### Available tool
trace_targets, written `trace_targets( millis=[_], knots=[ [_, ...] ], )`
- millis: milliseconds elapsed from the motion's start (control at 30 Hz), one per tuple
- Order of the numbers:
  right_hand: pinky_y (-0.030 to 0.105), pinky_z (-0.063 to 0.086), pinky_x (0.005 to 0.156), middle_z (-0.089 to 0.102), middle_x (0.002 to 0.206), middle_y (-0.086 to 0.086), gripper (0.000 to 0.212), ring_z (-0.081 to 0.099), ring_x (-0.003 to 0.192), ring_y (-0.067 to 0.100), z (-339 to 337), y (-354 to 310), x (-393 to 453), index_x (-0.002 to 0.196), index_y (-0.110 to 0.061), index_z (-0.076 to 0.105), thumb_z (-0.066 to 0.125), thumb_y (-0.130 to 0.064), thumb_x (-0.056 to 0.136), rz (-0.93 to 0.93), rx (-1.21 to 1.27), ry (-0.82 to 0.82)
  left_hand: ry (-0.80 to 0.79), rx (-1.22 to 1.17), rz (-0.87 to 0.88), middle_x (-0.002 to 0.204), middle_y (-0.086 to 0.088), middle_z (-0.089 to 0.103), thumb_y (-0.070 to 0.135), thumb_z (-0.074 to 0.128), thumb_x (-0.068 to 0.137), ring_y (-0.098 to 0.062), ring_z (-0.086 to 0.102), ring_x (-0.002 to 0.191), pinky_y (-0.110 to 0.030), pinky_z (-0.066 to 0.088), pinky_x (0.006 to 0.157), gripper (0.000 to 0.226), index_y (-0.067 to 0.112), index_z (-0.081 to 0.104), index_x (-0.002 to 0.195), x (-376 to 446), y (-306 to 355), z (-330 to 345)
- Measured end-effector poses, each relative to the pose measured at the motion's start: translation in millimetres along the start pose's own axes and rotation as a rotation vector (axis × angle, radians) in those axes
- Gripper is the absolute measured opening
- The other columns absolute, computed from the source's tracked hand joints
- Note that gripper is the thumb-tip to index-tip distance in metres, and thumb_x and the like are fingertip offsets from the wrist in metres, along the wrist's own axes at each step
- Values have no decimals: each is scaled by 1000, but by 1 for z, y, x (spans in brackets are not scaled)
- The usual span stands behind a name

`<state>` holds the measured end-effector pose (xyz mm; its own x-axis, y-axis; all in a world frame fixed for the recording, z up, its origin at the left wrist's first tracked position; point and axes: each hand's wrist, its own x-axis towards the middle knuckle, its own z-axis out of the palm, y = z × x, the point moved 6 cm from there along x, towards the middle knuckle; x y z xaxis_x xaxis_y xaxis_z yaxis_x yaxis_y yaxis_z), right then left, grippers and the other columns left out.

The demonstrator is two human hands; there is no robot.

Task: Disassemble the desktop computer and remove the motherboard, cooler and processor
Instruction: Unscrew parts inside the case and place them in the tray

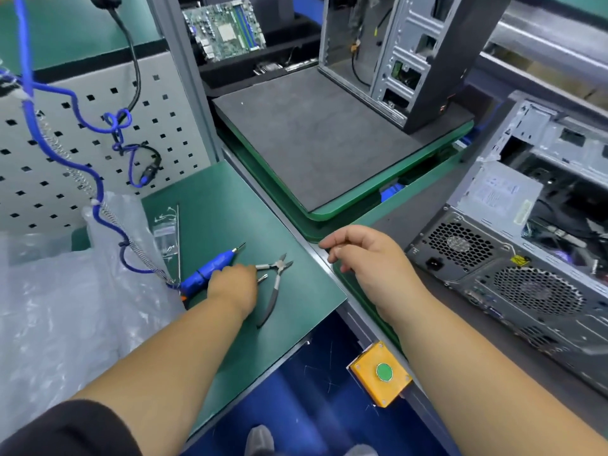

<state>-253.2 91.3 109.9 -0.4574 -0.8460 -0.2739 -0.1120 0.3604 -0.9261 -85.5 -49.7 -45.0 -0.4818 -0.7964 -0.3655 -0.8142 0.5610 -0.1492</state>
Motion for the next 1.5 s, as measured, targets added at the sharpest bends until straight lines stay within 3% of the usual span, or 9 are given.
trace_targets(
  millis=[167,400,500,633,800,1100,1200,1367,1500],
  knots=[
    [20,48,64,68,75,-8,31,54,62,2,-17,0,-3,82,-33,73,53,-9,84,-5,62,17,79,-168,-13,105,-8,58,7,42,88,-31,59,89,-36,42,68,21,17,50,105,-5,1,-30],
    [17,45,57,68,74,-6,30,52,64,10,-59,-22,-17,84,-27,74,52,-6,86,-55,136,46,296,-1031,33,75,-5,62,27,51,96,-21,51,66,-30,38,59,16,18,50,83,-17,36,-154],
    [12,41,50,65,83,-8,23,52,61,7,-76,-28,-23,99,-26,69,53,-12,91,-76,130,86,287,-1355,139,72,-1,60,21,52,97,-16,53,65,-31,42,64,18,19,52,79,-30,68,-195],
    [27,42,72,49,112,-16,38,56,90,2,-108,-30,-38,129,-41,41,51,-47,93,-151,-182,142,253,-1649,305,77,0,60,8,49,97,-12,58,64,-23,46,60,13,18,53,89,-53,125,-241],
    [33,49,60,66,83,-6,18,64,67,12,-171,-29,-69,104,-40,47,58,-42,90,-150,-194,313,111,-1863,437,83,-9,57,1,44,98,-20,57,70,-29,48,66,13,13,49,93,-75,201,-270],
    [20,40,44,69,73,-1,10,53,48,3,-336,2,-133,80,-28,63,71,-33,85,-176,16,729,18,-1499,523,91,-6,63,18,52,96,-14,64,77,-22,46,64,4,18,53,92,-86,324,-269],
    [29,41,50,66,69,-1,14,57,57,10,-371,39,-148,80,-27,62,67,-37,88,-83,-45,846,86,-1292,602,90,-2,62,20,56,93,-14,61,78,-23,46,64,11,31,57,91,-86,357,-257],
    [33,39,51,56,76,-6,12,53,64,17,-369,79,-141,90,-31,50,58,-39,95,26,-443,793,303,-960,688,79,19,57,26,56,88,-1,54,65,-25,48,59,12,38,56,88,-90,389,-252],
    [34,44,53,55,80,-9,12,52,67,13,-362,78,-129,94,-30,48,56,-40,95,12,-608,761,425,-617,510,72,18,59,38,53,84,-2,52,64,-23,39,52,1,39,52,83,-82,394,-248]
  ],
)
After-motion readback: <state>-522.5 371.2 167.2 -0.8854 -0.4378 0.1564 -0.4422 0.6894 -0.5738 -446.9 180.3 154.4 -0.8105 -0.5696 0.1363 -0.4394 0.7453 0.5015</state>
